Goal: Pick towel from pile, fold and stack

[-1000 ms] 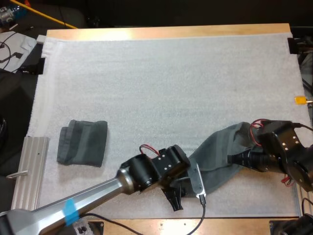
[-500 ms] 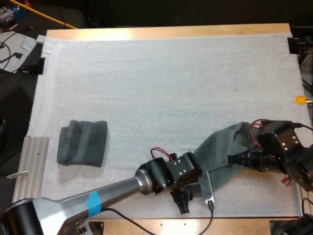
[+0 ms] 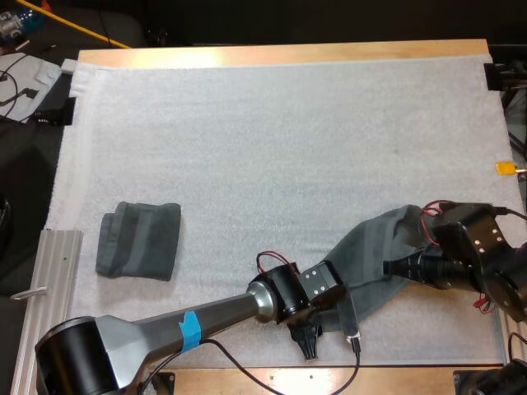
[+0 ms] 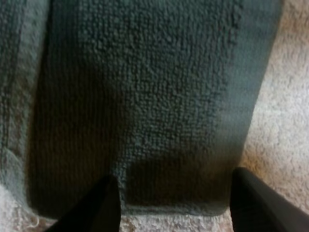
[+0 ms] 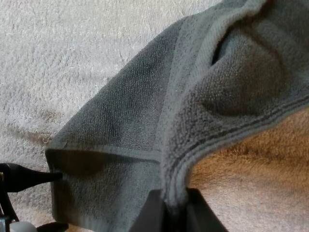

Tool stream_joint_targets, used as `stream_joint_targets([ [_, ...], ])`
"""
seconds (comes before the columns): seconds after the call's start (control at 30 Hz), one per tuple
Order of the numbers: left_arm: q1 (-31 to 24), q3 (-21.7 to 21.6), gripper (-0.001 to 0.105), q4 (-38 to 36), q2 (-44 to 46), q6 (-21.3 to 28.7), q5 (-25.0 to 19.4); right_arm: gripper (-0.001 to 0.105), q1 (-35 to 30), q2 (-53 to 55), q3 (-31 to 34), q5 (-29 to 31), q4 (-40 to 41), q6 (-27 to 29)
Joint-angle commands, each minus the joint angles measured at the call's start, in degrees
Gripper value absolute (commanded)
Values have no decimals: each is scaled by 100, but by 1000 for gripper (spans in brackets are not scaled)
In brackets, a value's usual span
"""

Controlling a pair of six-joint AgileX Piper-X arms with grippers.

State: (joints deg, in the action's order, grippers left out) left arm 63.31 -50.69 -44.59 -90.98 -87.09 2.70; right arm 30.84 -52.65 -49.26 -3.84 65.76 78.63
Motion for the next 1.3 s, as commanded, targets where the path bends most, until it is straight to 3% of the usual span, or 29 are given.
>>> stream_joint_targets([
  [0.0, 28, -20, 50, -77, -40, -4, -75, 0, -4, 27, 0, -13, 43, 21],
  [0.13, 28, -31, 50, -265, -121, 6, -66, 0, -5, 18, -7, -15, 55, 24],
  [0.4, 28, -25, 30, -308, -229, 7, -43, 0, -7, 18, -9, -9, 43, 18],
  [0.63, -2, -205, 1, -528, -227, -5, -63, 0, -3, 26, -9, 0, 22, 15],
  [0.77, -13, -462, 0, -728, -165, -7, -90, 0, 2, 26, -16, -12, 23, 2],
  [1.0, 3, -458, 0, -926, 134, -57, -120, 0, -21, 17, 14, -28, -74, 6],
  [1.27, -12, -446, 0, -1414, 1156, -22, -848, 0, -3, 76, -263, -4, -371, -129],
])
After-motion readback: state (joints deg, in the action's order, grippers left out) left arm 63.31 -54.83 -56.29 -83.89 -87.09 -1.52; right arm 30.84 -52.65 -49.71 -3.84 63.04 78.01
